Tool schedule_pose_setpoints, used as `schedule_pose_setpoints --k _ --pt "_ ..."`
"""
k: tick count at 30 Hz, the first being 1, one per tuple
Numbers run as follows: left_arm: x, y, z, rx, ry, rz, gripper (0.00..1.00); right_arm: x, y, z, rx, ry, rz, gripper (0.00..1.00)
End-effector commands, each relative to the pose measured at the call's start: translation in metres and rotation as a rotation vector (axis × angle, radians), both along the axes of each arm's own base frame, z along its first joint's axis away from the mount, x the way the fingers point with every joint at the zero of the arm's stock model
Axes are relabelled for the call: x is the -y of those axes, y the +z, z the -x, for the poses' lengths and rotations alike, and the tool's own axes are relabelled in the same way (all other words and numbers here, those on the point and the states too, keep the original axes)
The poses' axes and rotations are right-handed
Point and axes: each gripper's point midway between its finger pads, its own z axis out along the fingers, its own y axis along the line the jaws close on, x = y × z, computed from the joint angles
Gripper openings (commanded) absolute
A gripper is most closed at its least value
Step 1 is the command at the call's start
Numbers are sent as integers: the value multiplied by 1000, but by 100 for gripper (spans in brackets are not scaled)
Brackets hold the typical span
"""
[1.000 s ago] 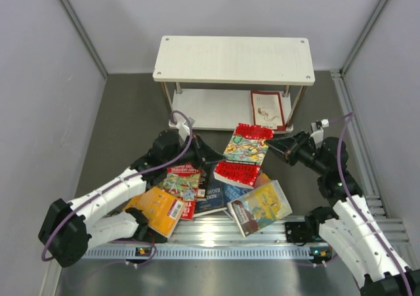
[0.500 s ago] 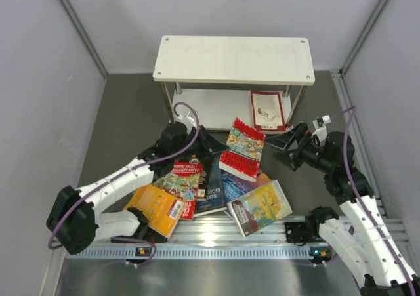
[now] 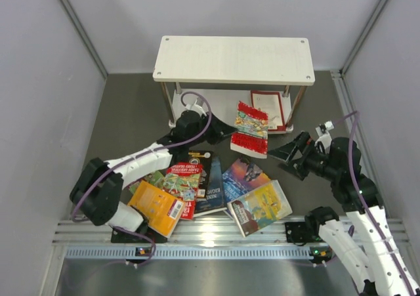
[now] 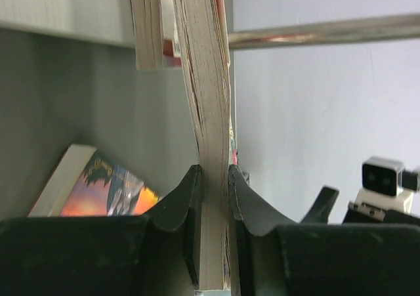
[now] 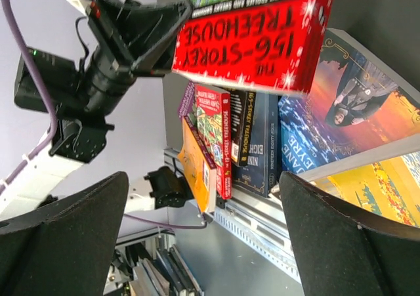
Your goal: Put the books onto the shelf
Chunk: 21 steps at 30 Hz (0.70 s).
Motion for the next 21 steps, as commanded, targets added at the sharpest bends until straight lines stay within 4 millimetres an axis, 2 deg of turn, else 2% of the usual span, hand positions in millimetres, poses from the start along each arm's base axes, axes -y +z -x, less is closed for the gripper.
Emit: schedule_pose_setpoints --k 1,2,3,4,5,6,7,8,9,10,11,12,13,14,15,17,19,20,21 --pt "12 75 -33 188 71 217 0 2 12 5 49 16 22 96" --pt "17 62 -40 169 77 206 0 2 12 6 51 18 23 96" --pt "19 59 -45 166 86 210 0 3 13 8 62 21 27 96" --pt "22 66 -51 181 94 235 0 3 13 9 63 23 28 96" --pt "28 51 -59 160 100 222 0 4 12 11 63 25 32 96" --pt "31 50 -64 162 104 229 0 4 12 14 67 26 32 96" --pt "36 58 -70 175 103 253 0 5 11 16 69 25 33 96" --pt "43 50 -77 177 97 262 0 5 10 18 67 29 32 96" --pt "50 62 -84 198 86 285 0 6 7 21 64 28 37 96" --pt "54 61 -90 200 82 288 0 6 7 23 64 32 38 96" --pt "62 47 -97 183 72 277 0 7 7 25 73 37 47 96" --pt "66 47 -102 185 69 285 0 8 8 27 71 40 57 96" --pt "70 58 -108 205 68 306 0 10 9 26 73 39 71 96" --pt "74 47 -115 189 69 296 0 10 8 25 79 52 102 96" --pt "74 45 -121 188 76 299 0 12 18 24 104 53 114 96" --pt "77 40 -132 177 83 302 0 16 16 23 92 59 167 96" --pt "75 40 -140 179 85 316 0 18 21 23 106 57 190 96" --pt "77 30 -143 161 86 308 0 20 21 23 111 61 205 96" --pt "79 31 -144 160 73 313 0 20 23 23 116 61 211 96"
